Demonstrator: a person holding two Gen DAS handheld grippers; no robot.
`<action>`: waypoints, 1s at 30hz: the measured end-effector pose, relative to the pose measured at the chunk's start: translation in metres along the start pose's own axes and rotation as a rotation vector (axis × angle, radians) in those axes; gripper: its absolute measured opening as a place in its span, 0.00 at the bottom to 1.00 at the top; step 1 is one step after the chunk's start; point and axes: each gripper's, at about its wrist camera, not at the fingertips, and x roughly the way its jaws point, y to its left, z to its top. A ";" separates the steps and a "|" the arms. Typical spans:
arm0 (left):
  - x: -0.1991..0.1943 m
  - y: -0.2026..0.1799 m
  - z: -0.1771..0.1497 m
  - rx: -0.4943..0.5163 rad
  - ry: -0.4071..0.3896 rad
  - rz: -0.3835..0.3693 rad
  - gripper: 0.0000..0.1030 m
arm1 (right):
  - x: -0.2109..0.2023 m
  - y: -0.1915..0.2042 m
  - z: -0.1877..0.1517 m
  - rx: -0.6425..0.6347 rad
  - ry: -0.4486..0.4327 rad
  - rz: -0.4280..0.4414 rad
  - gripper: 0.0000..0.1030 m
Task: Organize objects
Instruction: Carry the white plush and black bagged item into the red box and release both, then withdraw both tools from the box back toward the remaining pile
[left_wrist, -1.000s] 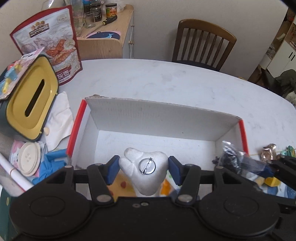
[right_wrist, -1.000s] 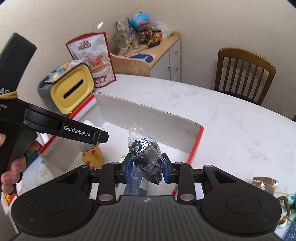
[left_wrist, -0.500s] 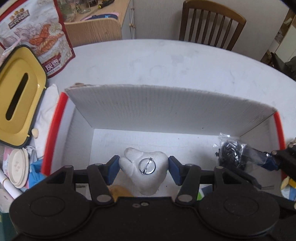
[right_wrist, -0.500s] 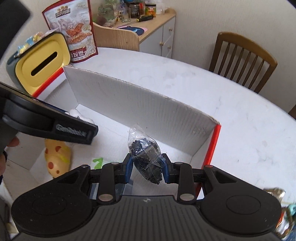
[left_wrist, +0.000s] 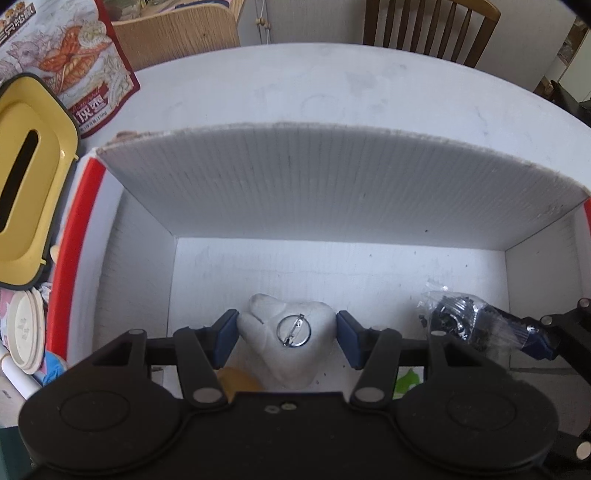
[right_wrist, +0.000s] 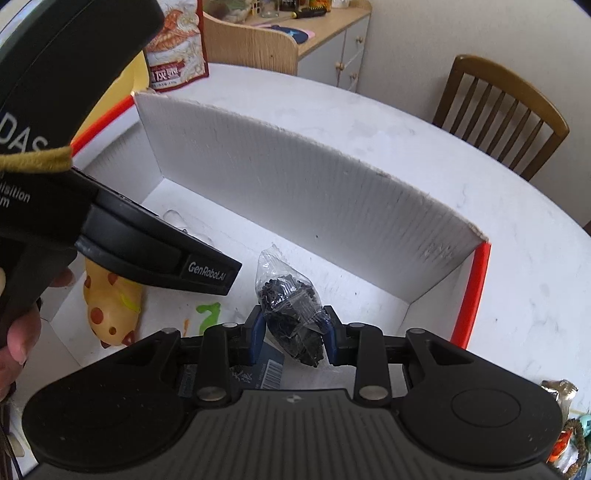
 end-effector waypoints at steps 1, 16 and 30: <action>0.001 0.000 0.000 -0.001 0.006 -0.002 0.54 | 0.000 0.001 0.000 -0.005 -0.001 -0.001 0.31; -0.004 0.008 -0.006 -0.045 0.003 -0.015 0.71 | 0.001 0.005 -0.002 -0.040 0.003 -0.014 0.34; -0.053 0.013 -0.018 -0.041 -0.106 -0.038 0.72 | -0.048 -0.004 -0.006 -0.020 -0.091 0.048 0.45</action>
